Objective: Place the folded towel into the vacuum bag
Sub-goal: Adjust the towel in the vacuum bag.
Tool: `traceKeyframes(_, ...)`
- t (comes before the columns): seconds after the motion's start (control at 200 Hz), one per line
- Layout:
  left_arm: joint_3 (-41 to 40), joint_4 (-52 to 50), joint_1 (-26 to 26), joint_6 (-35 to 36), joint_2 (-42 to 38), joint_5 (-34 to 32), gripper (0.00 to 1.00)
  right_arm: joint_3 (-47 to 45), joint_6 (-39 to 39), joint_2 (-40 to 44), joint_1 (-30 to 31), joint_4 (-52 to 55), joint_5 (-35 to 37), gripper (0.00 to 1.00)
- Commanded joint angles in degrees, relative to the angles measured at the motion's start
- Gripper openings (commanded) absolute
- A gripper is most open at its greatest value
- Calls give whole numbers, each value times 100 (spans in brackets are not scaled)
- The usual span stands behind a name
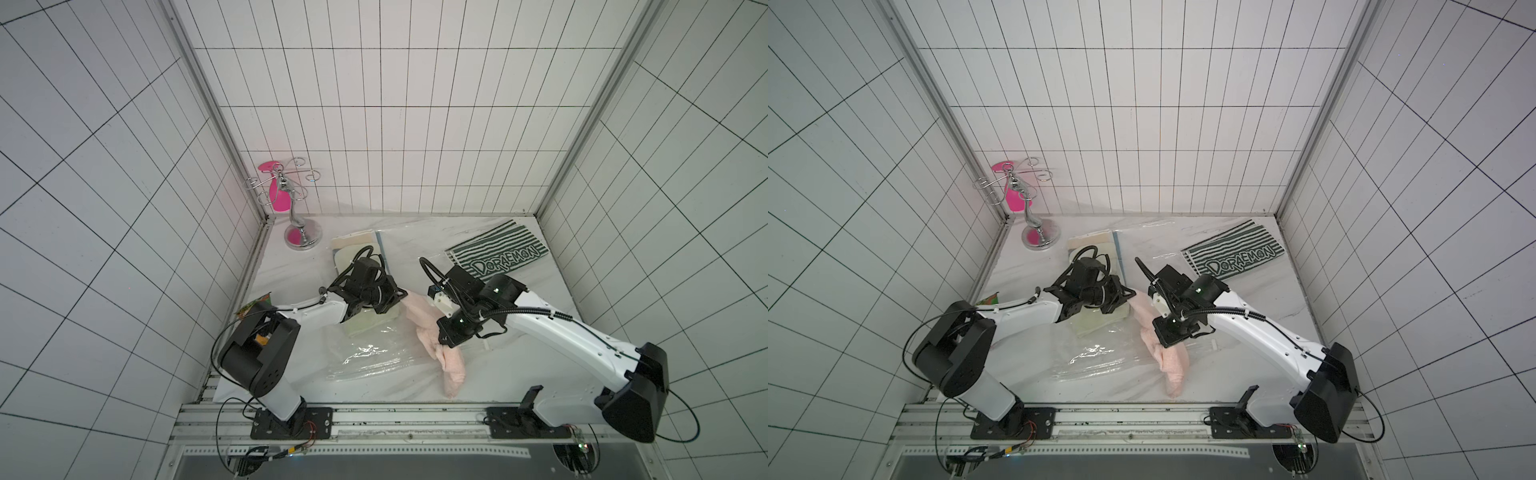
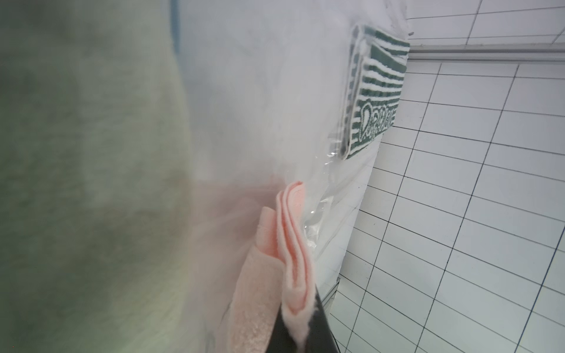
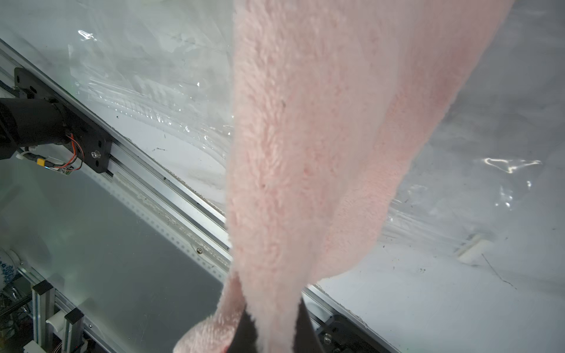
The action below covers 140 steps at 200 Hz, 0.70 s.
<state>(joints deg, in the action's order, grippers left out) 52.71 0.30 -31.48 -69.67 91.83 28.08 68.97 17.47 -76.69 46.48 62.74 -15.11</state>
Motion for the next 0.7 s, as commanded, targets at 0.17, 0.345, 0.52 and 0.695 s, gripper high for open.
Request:
traceKeyframes(0.17,1362,-1627,786,1745,-626,-468,0,734,-61,357,-62,793,369,10)
traceKeyframes(0.345,2075,-1671,1093,2091,-44,-106,0,1410,-514,-358,5,902,1426,9)
traceKeyframes(0.52,1583,-1962,1545,2572,87,-179,0,805,-399,-1057,596,-459,1179,12)
traceKeyframes(0.695,665,-1848,2004,2708,-28,-468,0,239,289,-2123,1236,-2126,199,37)
